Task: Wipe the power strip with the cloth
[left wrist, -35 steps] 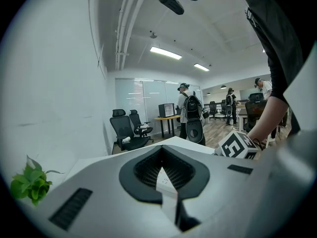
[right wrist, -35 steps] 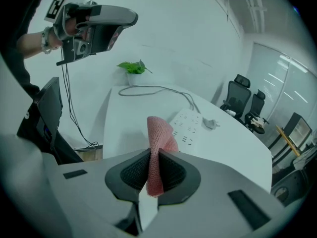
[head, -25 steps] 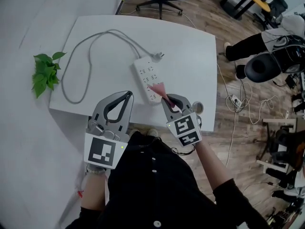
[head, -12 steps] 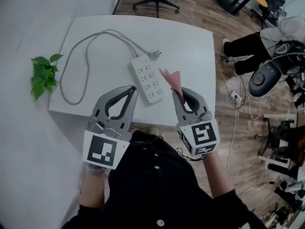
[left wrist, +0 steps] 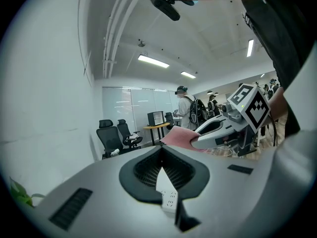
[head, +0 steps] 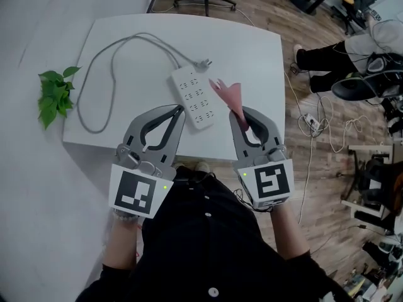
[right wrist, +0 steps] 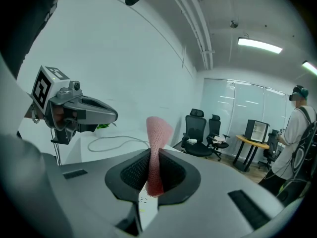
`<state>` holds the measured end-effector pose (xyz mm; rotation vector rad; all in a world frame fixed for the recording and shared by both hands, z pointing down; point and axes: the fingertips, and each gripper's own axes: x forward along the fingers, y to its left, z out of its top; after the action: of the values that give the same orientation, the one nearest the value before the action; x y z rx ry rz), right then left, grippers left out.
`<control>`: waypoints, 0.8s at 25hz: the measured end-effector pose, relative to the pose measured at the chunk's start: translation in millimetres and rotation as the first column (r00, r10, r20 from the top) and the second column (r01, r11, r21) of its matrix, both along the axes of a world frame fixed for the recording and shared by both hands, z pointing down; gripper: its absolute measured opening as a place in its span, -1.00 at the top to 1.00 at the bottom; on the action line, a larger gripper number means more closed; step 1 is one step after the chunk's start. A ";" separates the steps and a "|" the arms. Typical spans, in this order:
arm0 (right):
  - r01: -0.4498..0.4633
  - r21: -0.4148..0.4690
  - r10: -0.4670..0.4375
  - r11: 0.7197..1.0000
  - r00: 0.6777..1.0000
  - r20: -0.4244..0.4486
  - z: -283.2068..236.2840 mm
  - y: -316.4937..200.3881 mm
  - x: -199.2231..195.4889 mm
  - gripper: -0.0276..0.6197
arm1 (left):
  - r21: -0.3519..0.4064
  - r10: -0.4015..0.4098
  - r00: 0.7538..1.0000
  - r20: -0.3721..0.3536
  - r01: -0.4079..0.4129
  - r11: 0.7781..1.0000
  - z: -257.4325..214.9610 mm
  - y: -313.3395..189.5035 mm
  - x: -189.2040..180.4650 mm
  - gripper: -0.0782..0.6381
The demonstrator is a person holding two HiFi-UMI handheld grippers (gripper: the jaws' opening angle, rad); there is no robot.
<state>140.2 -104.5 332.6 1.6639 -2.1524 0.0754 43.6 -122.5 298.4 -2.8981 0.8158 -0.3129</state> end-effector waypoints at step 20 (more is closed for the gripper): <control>-0.009 -0.006 0.009 1.000 1.000 0.008 4.4 -1.6 0.7 0.74 | 0.011 -0.009 1.000 0.004 0.009 1.000 -1.7 -0.6 -2.5 0.75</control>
<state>140.9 -106.1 336.9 1.6727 -2.1491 0.0916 41.1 -123.1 296.7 -2.8831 0.8279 -0.3142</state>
